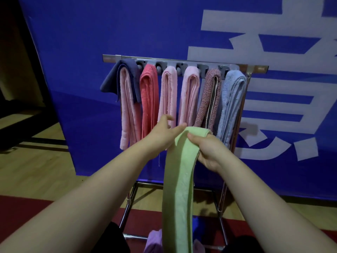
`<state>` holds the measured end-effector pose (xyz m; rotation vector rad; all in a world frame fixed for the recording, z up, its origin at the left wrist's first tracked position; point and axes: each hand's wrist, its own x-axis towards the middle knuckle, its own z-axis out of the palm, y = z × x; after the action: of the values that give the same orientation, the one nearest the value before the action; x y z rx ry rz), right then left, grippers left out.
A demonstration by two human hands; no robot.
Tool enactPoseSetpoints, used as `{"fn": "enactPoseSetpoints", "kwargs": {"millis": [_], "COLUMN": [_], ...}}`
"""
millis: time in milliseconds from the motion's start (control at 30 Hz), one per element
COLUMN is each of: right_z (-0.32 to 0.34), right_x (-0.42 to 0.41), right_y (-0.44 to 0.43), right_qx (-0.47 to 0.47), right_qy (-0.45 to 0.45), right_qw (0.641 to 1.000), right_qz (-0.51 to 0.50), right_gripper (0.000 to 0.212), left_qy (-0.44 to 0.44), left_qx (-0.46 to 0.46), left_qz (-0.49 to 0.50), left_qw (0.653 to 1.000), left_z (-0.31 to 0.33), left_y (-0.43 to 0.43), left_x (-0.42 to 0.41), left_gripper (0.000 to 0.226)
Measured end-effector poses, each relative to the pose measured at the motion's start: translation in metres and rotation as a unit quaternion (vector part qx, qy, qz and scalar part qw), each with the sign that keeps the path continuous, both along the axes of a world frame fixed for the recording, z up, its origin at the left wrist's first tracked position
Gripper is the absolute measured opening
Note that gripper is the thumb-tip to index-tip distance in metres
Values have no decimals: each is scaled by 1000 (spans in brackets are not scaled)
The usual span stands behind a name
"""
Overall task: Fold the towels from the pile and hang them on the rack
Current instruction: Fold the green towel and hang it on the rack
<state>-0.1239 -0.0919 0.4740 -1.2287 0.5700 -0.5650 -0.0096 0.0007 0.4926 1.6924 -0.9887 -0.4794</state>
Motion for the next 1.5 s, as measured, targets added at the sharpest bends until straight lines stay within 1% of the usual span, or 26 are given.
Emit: {"fn": "enactPoseSetpoints", "kwargs": {"millis": [67, 100, 167, 233, 300, 367, 433, 500, 567, 700, 800, 867, 967, 1033, 1100, 1167, 1267, 1333, 1400, 1500], "right_z": [2, 3, 5, 9, 15, 22, 29, 34, 39, 45, 47, 46, 44, 41, 38, 34, 25, 18, 11, 3], "right_x": [3, 4, 6, 8, 11, 13, 18, 23, 26, 29, 30, 28, 24, 20, 18, 15, 13, 10, 9, 9], "right_y": [-4, -5, -5, -2, 3, 8, 11, 15, 16, 11, 9, 6, -1, -7, -13, -17, -21, -15, -5, 12], "right_qx": [38, 58, 98, 130, 158, 184, 204, 212, 218, 228, 239, 240, 240, 242, 241, 242, 251, 246, 235, 229], "right_qy": [-5, -13, -48, -78, -91, -105, -129, -147, -161, -197, -217, -230, -248, -255, -252, -241, -201, -137, -54, 32], "right_qw": [999, 997, 991, 985, 980, 974, 967, 962, 958, 947, 940, 935, 926, 921, 918, 917, 925, 946, 966, 973], "right_qz": [-35, -51, -74, -80, -76, -78, -86, -89, -96, -108, -116, -126, -153, -170, -189, -209, -203, -160, -94, -14], "right_gripper": [24, 25, 27, 28, 31, 35, 35, 33, 34, 39, 34, 30, 19, 18, 23, 32, 33, 27, 23, 30], "left_qy": [-77, -116, -180, -238, -292, -307, -280, -252, -240, -247, -251, -267, -313, -319, -297, -255, -248, -246, -244, -274], "left_qx": [-33, -28, 9, 47, 77, 78, 29, -15, -19, 27, 58, 96, 130, 133, 130, 124, 97, 59, 34, 27], "left_qz": [-2, -24, -83, -104, -68, 5, 88, 160, 192, 216, 242, 256, 268, 262, 240, 220, 209, 202, 186, 167], "left_qw": [996, 993, 980, 965, 951, 948, 955, 954, 951, 944, 936, 924, 902, 901, 915, 934, 941, 946, 951, 947], "left_z": [-10, -14, -21, -31, -44, -56, -63, -66, -68, -79, -85, -88, -89, -85, -77, -65, -47, -35, -24, -12], "left_y": [-1, 0, 3, 2, -5, -13, -20, -25, -27, -25, -21, -18, -15, -14, -13, -12, -14, -16, -18, -20], "left_x": [-3, -4, -11, -19, -25, -32, -36, -37, -34, -28, -24, -22, -17, -12, -6, -1, 8, 14, 18, 18], "left_gripper": [41, 45, 65, 88, 106, 112, 101, 89, 85, 82, 80, 77, 64, 56, 52, 50, 37, 31, 28, 23]}}
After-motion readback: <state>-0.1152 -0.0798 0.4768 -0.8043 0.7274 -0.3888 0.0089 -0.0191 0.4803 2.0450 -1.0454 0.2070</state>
